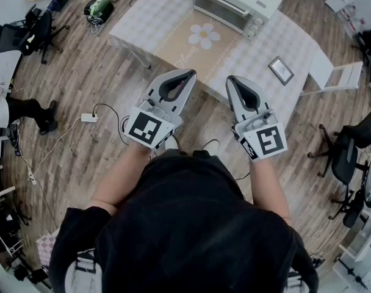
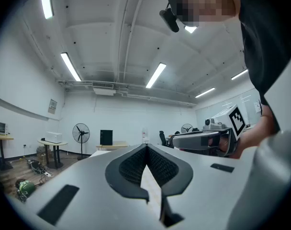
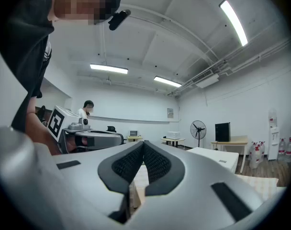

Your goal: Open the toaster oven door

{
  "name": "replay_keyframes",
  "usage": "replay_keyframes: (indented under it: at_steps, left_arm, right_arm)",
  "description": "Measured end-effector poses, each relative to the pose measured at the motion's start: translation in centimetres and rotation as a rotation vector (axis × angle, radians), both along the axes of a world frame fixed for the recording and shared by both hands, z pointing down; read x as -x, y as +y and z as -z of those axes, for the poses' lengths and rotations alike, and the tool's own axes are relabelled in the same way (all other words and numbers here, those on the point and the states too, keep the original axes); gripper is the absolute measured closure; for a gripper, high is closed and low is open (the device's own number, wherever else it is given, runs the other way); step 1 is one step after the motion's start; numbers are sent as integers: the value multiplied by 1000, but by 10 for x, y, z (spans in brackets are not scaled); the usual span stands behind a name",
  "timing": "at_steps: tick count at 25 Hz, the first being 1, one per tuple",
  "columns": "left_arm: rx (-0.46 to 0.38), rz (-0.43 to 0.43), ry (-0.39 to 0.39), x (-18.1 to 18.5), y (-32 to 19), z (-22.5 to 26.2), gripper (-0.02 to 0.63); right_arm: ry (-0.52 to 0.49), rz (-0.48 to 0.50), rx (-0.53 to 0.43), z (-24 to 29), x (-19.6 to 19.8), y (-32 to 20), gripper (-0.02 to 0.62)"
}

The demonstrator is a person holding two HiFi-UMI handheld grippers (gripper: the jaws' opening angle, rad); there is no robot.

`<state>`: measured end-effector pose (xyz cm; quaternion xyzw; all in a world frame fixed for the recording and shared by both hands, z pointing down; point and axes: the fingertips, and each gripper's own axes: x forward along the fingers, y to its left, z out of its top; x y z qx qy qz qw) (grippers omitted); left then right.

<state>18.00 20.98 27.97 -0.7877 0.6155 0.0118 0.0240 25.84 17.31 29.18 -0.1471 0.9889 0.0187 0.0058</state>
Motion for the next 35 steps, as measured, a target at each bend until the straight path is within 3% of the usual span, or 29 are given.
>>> replay_keyframes:
  at_steps: [28,35]
  left_arm:
    - [24,-1,19,-31,-8,-8,591]
    - [43,28,57,-41,-24,-16,591]
  right_arm:
    - [-5,22,33,-10,-24,-6,578]
    - [-12,53,52,-12,-40,-20,578]
